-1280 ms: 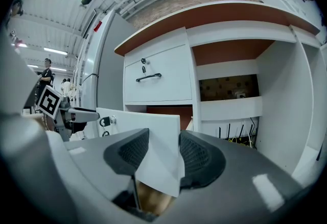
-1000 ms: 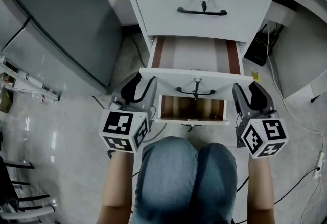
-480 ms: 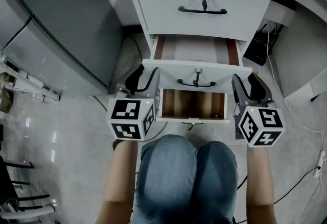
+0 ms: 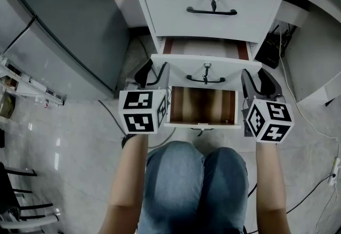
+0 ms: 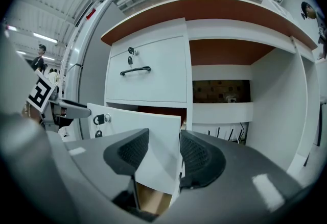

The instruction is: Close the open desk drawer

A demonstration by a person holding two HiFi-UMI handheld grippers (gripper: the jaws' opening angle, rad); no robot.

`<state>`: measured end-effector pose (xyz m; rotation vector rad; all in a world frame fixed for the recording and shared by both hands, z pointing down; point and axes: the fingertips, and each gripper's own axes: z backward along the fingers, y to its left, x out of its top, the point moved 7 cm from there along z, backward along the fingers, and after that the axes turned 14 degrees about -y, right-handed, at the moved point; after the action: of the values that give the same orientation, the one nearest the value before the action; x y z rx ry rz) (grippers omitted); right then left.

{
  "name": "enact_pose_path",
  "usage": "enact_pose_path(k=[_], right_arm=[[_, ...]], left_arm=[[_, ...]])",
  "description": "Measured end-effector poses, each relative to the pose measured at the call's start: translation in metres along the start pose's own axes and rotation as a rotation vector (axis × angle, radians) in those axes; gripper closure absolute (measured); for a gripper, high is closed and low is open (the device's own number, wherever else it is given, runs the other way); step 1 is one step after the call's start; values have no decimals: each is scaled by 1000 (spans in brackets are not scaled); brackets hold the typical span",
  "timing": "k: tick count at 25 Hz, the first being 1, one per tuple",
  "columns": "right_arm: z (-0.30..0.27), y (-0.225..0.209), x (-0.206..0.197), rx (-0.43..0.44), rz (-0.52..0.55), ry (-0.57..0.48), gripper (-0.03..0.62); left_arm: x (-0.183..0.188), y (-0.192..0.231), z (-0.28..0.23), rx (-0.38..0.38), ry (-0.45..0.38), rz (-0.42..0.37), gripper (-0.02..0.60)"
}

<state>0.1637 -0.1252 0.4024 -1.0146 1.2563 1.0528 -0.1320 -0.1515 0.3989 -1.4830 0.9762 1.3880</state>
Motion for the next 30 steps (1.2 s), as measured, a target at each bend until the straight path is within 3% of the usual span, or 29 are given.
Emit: enact_pose_path(k=[5,18,30], right_arm=[[-10,-2,0,-51,37,0,382],[-30,-12,-3,-91,7,12,336],[-49,-18,-5,-127,17,18,329]], left_arm=[[-1,2,-11,20,-6,13,392],[0,9,-35,46,25,3,334],[0,12,-55,62,41,-3,333]])
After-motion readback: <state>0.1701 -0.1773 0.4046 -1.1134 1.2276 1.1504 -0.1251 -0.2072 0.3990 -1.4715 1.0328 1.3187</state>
